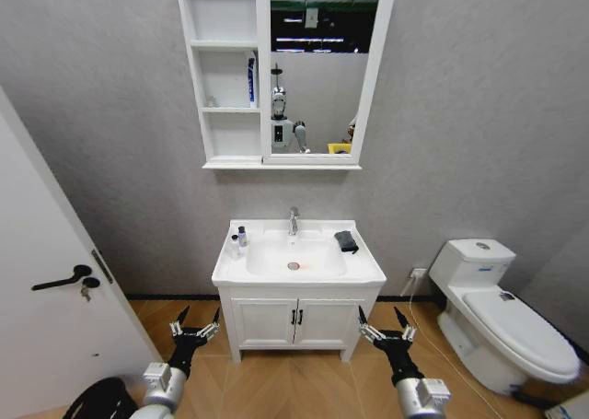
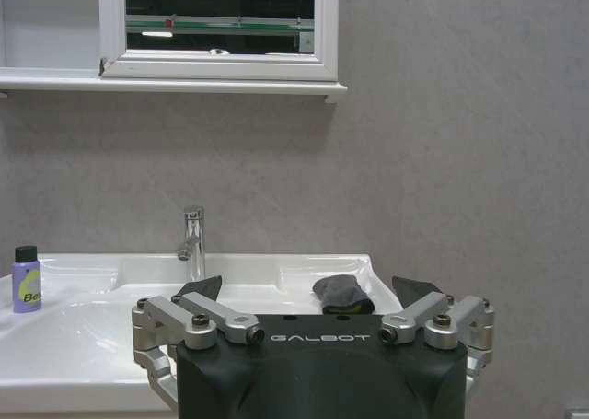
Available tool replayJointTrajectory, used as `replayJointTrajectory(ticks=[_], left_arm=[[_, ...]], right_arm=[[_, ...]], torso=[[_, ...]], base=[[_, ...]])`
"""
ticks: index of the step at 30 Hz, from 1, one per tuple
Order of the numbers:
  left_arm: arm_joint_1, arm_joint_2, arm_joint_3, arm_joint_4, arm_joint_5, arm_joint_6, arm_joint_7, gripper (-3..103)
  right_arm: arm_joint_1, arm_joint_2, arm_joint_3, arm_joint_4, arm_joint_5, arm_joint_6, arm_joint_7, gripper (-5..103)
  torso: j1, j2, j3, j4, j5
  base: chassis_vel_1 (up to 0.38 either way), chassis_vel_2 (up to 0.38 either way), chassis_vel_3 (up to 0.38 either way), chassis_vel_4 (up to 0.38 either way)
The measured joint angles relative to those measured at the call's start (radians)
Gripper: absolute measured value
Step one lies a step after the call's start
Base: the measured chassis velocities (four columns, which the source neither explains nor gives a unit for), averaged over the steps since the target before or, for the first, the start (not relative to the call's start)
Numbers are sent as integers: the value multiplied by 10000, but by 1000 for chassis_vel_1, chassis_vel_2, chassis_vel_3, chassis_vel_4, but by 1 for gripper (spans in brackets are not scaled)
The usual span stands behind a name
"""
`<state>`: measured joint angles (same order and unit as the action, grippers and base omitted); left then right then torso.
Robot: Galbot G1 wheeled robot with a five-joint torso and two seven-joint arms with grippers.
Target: Move facial cleanser and shampoo from washbasin to cabinet, then wipe washbasin with towel.
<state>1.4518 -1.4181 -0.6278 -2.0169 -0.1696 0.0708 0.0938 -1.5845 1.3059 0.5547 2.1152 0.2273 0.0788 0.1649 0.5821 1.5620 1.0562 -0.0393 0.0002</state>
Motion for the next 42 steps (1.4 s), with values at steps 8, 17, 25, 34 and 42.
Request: replayJointTrajectory(ticks=[8,17,25,34,42], left_arm=[[-91,-16,156,106,63,6,1,98],[-241,-61,496,334,244,9,0,98],[-349,-36,652,557,329,8,-4,98],[-584,-125,930,1130,521,-28,9,98],[-1003,-224,985,1796,596,-28,10,83]], right_arm=[[36,11,-10,-108,-1,9,3,100],[33,-5,74,-142,27,35,25,100],[-57,69,-35,-178,-134,296,44,100],[-170,40,17,-320,-265,452,-2,100],[-164,-41,-10,-442,-260,560,-63,100]], torso=[[-8,4,-3,-3,0],[-5,4,-2,-5,-5],[10,-3,2,0,-1],[-14,5,-4,1,-2],[-6,3,-1,-2,-2]], base=[[-252,247,257,-269],[-261,251,268,-261],[-211,194,208,-180],[2,17,-41,-5],[25,-15,-9,16]])
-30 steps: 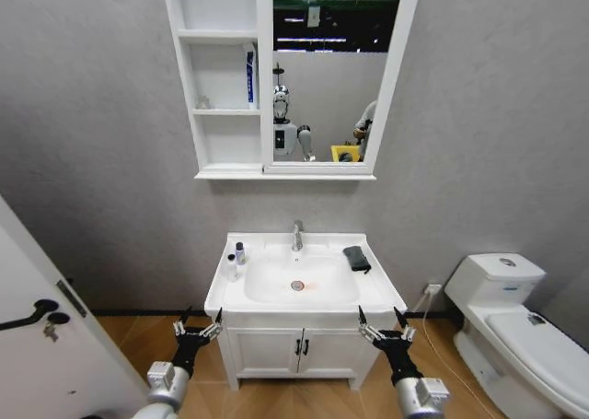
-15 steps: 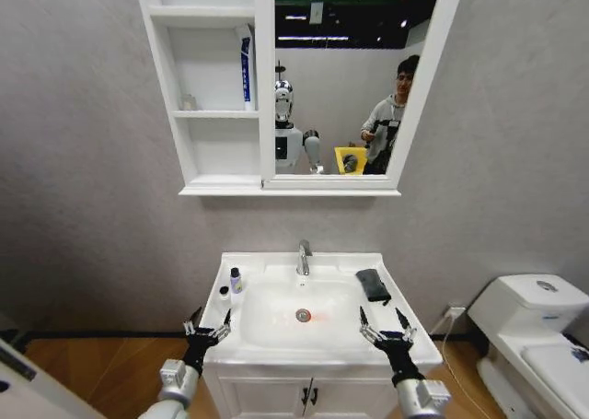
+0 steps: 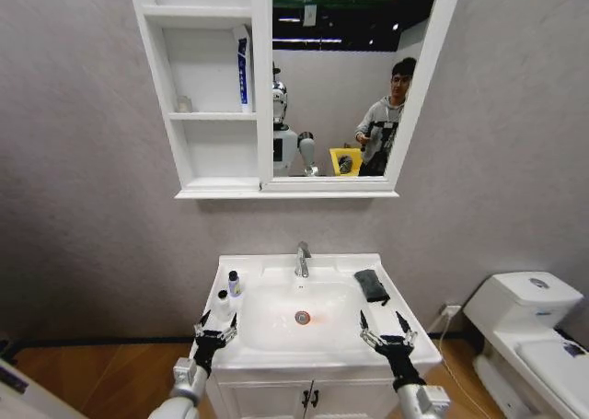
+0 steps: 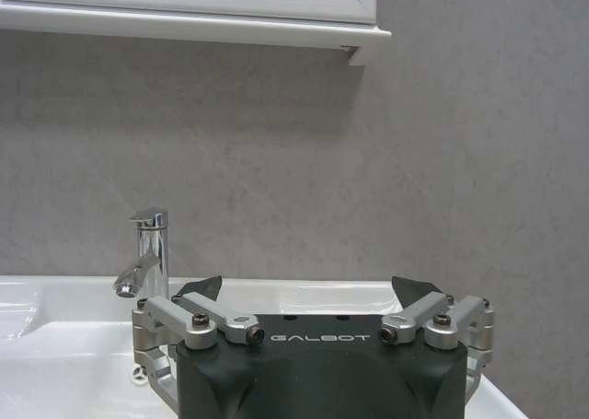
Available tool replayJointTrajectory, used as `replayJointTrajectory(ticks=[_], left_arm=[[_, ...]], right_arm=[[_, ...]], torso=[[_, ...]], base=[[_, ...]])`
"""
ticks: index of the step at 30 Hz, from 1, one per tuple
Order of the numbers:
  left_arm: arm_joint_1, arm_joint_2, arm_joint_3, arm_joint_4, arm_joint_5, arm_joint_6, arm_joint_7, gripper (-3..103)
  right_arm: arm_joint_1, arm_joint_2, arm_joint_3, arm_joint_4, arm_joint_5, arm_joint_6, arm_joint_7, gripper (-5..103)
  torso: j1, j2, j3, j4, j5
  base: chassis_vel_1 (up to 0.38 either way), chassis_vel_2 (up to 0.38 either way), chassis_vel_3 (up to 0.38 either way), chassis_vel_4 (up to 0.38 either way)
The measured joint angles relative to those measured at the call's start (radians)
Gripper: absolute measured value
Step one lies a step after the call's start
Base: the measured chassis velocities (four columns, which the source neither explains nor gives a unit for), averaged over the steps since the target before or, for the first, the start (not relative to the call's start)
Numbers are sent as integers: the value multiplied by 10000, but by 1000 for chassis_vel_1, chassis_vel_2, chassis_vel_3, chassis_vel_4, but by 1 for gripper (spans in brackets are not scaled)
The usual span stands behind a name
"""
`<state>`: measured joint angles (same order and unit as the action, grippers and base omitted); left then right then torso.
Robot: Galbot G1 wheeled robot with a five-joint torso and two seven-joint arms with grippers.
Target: Move facial cleanser and shampoo from washbasin to cabinet, then wipe washbasin with towel.
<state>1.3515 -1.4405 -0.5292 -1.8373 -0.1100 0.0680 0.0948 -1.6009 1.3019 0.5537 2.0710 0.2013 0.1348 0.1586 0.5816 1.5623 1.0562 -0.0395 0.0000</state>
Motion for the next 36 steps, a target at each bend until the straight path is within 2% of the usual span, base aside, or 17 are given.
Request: replayJointTrajectory(ticks=[3,5,9,10,12,14,15,16,19,20,22,23,28,30,32,33,36], left_arm=[[-278,-23,-42,332,2,-1,-16,81],[-582,-21,-49,624,1,-1,-67,86],[-858,30,-66,867,-9,5,-103,84],[-970,54,-71,984,-16,5,-115,78],[-1062,69,-73,1097,-19,5,-115,78],[-1140,94,-88,1227,-40,4,-111,67],[-1140,94,-88,1227,-40,4,-111,67],[-1138,104,-88,1233,-56,2,-97,56],[-1109,119,-89,1213,-78,0,-74,51],[-1086,132,-89,1146,-96,0,-68,40],[-1073,146,-87,1097,-105,-1,-65,40],[-1041,194,-82,977,-117,0,-63,32],[-916,421,-36,376,-344,76,-119,30],[-795,775,-19,-333,-743,300,-269,30],[-755,1383,-11,-1082,-1241,756,-602,30],[-755,1383,-11,-1082,-1241,756,-602,30],[-1077,2774,-192,-2157,-2244,1589,-1225,30]], right_arm=[[25,-43,-37,-57,0,16,-23,100],[15,-73,-41,-104,1,39,-35,100],[45,-128,-54,-174,14,59,-47,100],[68,-140,-63,-199,20,62,-53,100],[85,-142,-69,-217,22,64,-55,100],[126,-141,-83,-257,22,65,-57,100],[126,-141,-83,-257,22,65,-57,100],[145,-135,-93,-281,19,65,-58,100],[168,-122,-107,-309,15,65,-58,100],[180,-115,-117,-322,13,65,-59,100],[190,-110,-121,-326,10,66,-59,100],[192,-99,-123,-326,8,75,-60,100],[149,-101,-90,-261,13,91,-61,100],[131,-128,-66,-204,17,92,-60,100],[136,-154,-62,-153,21,91,-61,100],[136,-154,-62,-153,21,91,-61,100],[207,-171,-162,-123,-11,43,-62,100]], torso=[[3,-1,0,1,0],[4,0,0,0,0],[3,-1,0,0,0],[3,-1,0,0,0],[3,-1,0,0,0],[3,-1,0,0,0],[3,-1,0,0,0],[3,-2,0,1,0],[3,-1,0,1,-1],[3,-1,0,1,0],[3,-1,0,1,0],[3,-2,0,1,-1],[3,-2,0,0,-2],[3,-1,0,0,0],[3,-1,0,1,-2],[3,-1,0,1,-2],[2,-1,0,3,-2]], base=[[0,0,0,0],[0,0,0,0],[0,0,0,0],[0,0,0,0],[0,0,0,0],[0,0,0,0],[0,0,0,0],[0,0,0,0],[0,0,0,0],[0,0,0,0],[0,0,0,0],[0,0,0,0],[0,0,0,0],[0,0,0,0],[0,0,0,0],[0,0,0,0],[0,0,0,0]])
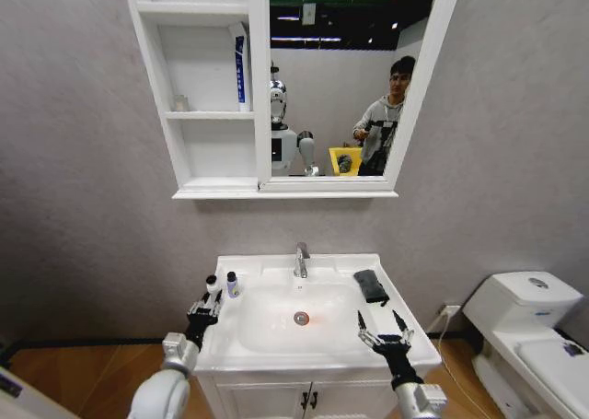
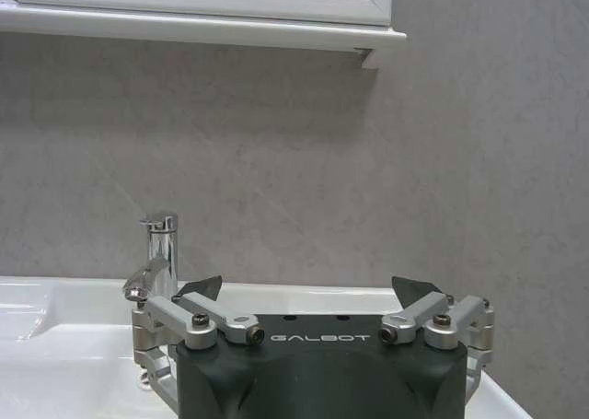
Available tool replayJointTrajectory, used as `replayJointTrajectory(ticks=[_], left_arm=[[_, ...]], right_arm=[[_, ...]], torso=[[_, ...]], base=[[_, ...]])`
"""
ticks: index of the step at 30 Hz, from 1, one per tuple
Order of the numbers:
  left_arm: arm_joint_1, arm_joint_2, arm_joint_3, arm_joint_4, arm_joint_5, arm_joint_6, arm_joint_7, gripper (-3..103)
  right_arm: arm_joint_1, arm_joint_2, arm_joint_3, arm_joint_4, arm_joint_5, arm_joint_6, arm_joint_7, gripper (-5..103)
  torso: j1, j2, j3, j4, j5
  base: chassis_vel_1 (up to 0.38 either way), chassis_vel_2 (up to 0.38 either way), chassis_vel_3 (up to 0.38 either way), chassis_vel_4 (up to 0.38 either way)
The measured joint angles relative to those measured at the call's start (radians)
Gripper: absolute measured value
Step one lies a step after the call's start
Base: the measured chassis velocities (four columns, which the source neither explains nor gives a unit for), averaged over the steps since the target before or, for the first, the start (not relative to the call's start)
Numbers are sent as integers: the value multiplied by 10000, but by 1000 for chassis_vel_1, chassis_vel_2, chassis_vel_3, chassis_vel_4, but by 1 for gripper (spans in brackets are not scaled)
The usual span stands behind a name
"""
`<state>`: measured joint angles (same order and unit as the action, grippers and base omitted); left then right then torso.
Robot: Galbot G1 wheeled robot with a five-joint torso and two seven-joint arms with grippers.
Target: Move facial cleanser and shampoo from washbasin to cabinet, then wipe washbasin with towel.
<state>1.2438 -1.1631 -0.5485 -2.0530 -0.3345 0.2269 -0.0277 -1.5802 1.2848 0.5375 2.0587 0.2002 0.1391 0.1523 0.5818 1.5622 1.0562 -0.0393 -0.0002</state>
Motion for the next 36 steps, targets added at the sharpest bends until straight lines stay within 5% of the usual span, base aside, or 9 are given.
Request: replayJointTrajectory(ticks=[8,11,15,19,25,36], left_arm=[[-1250,2625,-418,-1272,-3013,1655,-1218,30],[-2231,4235,-424,-1556,-5186,2526,-2049,30],[-3344,5044,-259,-1580,-6647,3167,-2591,30],[-4850,5555,256,-1434,-8112,3764,-3018,30],[-7393,5728,1694,-610,-9188,4197,-3391,30],[-12402,4923,5429,2180,-8821,4768,-3200,30]], right_arm=[[-41,68,-110,-103,-285,-17,1,100],[-89,132,-145,-189,-418,-12,0,100],[-114,160,-162,-253,-484,-9,0,100],[-69,165,-171,-366,-518,-8,-3,100],[29,175,-221,-579,-549,-8,-15,100],[162,177,-250,-826,-576,1,-27,100]], torso=[[1,0,0,-4,1],[0,0,0,-2,1],[0,0,0,-3,-1],[0,0,1,-3,2],[0,-1,1,0,-1],[2,-2,2,-5,4]], base=[[0,0,0,0],[0,0,0,0],[0,0,0,0],[0,0,0,0],[0,0,0,0],[0,0,0,0]])
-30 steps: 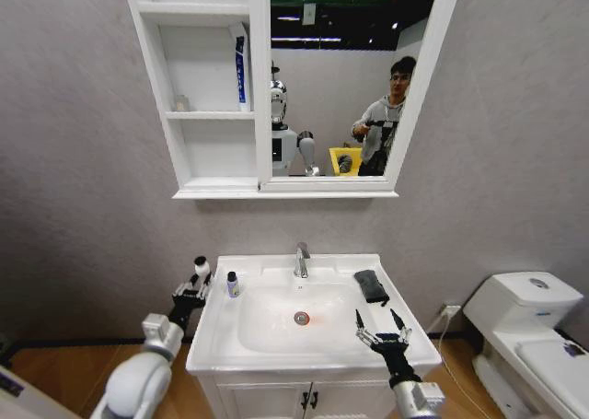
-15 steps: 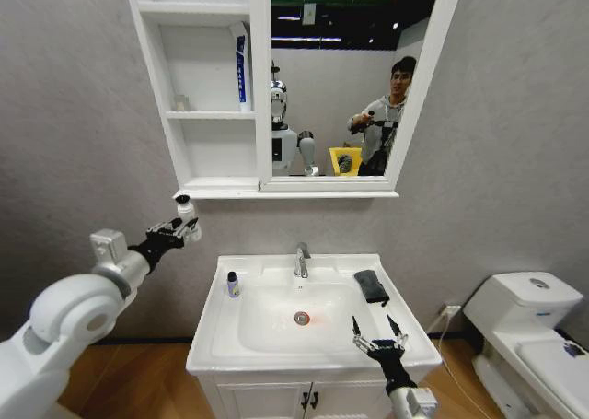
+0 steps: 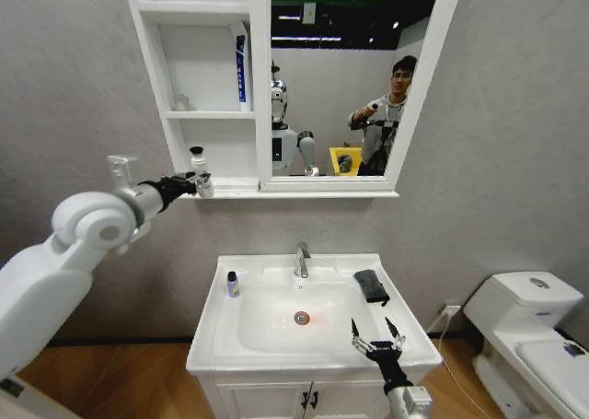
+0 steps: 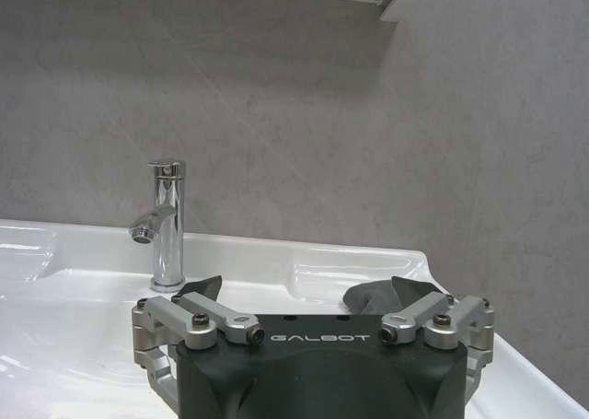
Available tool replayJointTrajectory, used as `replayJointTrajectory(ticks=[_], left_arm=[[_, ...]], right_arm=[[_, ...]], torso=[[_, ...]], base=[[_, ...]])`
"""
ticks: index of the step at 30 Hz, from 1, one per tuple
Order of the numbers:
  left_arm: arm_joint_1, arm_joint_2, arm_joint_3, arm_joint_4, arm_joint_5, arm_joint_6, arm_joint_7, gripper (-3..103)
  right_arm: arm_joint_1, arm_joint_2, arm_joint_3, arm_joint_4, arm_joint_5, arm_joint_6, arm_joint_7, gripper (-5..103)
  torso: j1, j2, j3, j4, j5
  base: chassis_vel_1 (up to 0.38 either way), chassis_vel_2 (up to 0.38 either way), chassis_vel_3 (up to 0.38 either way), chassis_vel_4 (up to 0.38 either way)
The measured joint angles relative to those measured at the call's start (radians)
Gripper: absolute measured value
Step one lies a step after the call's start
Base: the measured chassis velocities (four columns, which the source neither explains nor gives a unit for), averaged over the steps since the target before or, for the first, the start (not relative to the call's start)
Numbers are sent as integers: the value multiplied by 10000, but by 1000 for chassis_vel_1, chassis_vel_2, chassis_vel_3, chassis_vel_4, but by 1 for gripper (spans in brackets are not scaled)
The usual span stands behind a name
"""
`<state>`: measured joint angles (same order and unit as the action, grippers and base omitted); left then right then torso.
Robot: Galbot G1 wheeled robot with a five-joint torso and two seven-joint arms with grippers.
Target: Move facial cleanser and shampoo from washbasin to cabinet, then wipe washbasin with towel.
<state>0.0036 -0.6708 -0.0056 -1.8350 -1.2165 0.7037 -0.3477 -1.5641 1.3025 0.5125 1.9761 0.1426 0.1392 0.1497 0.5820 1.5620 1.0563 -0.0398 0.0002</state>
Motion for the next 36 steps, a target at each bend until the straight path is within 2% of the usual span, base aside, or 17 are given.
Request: replayJointTrajectory(ticks=[2,5,10,17,28,29,31,32,33,35,36], left_arm=[[-808,-364,540,902,659,-6,361,30],[-1263,-683,886,1601,1131,-44,564,30],[-1630,-1288,1249,2507,1563,-53,587,30],[-1700,-1785,1340,3077,1737,29,371,30],[-1455,-2105,1177,3421,1942,-16,113,30],[-1403,-2117,1121,3421,1939,-26,101,26],[-1336,-2110,1061,3401,1917,-31,73,30],[-1278,-2060,1052,3383,1887,9,57,36],[-1278,-2060,1052,3383,1887,9,57,36],[-1136,-1851,1001,3211,1836,-3,53,46],[-1136,-1851,1001,3211,1836,-3,53,46]], right_arm=[[81,44,-46,-33,-1,0,-4,100],[147,86,-106,-76,-10,-1,-10,100],[236,134,-162,-219,-43,27,-34,100],[421,147,-200,-392,-33,84,-39,100],[533,131,-237,-466,14,87,-39,100],[538,132,-238,-492,15,87,-54,100],[543,135,-248,-531,15,87,-71,100],[551,143,-266,-549,14,87,-78,100],[551,143,-266,-549,14,87,-78,100],[586,173,-328,-569,3,83,-87,100],[586,173,-328,-569,3,83,-87,100]], torso=[[0,-1,0,3,-1],[0,0,0,9,-2],[0,0,0,3,-2],[-2,1,-1,3,-1],[-3,3,-4,2,-1],[-2,3,-4,2,0],[-2,3,-4,2,0],[-3,3,-3,2,0],[-3,3,-3,2,0],[0,2,-2,5,-4],[0,2,-2,5,-4]], base=[[0,0,0,0],[0,0,0,0],[0,0,0,0],[0,0,0,0],[0,0,0,0],[0,0,0,0],[0,0,0,0],[0,0,0,0],[0,0,0,0],[0,0,0,0],[0,0,0,0]])
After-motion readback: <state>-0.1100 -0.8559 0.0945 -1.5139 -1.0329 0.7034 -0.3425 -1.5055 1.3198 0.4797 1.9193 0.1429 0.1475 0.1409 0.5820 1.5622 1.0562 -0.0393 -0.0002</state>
